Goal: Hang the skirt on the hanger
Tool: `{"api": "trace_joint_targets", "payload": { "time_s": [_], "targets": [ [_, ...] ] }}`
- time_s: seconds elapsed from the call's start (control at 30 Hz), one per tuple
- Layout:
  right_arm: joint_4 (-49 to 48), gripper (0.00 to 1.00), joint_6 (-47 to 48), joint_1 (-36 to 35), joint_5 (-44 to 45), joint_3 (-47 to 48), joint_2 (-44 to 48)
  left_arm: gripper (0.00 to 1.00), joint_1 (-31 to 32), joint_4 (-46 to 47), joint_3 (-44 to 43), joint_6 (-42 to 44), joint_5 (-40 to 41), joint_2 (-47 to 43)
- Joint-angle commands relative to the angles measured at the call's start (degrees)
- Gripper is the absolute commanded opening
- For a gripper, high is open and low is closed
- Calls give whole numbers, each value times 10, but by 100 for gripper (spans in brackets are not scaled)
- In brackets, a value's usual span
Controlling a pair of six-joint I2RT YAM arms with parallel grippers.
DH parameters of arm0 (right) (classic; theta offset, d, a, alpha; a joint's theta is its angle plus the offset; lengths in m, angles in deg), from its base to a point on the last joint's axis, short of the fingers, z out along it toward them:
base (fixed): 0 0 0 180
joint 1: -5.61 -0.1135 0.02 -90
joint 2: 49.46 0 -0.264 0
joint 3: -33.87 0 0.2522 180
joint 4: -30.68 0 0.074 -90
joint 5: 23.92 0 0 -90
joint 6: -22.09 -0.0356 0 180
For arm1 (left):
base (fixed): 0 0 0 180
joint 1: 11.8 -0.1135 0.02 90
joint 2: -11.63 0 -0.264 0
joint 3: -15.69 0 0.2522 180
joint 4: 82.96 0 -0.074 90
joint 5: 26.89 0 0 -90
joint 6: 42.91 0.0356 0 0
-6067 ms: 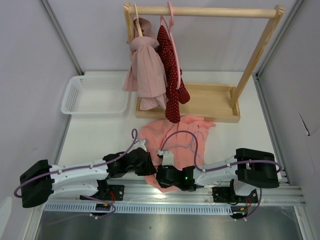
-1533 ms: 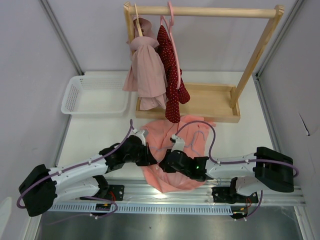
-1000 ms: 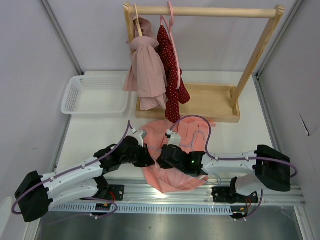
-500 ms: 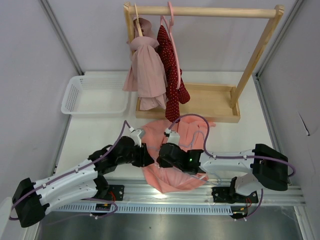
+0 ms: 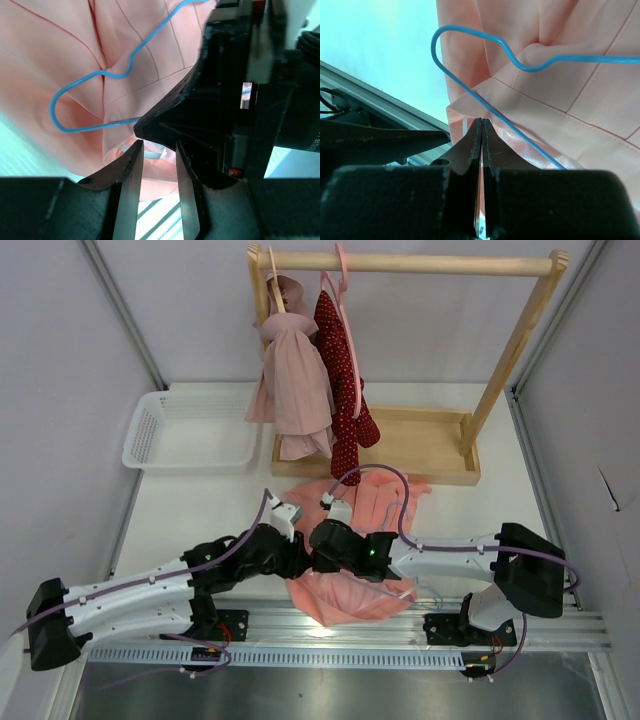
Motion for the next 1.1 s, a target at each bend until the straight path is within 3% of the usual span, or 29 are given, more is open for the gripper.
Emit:
{"api": "trace_joint_targets", "payload": {
  "time_s": [0.0,0.33,0.5,1.07],
  "targets": [
    [8,0,-9,5,-9,34,-9,37,37,-17,-22,11,90,11],
    [9,0,-18,19,-43,41,-16,41,102,-33,-15,-13,204,2],
    [14,0,-17,24,-51,42,-15,43,103,-3,24,-10,202,-56],
    [23,0,-21,40,-92,56,-33,48,144,8,11,66,187,1]
  ]
}}
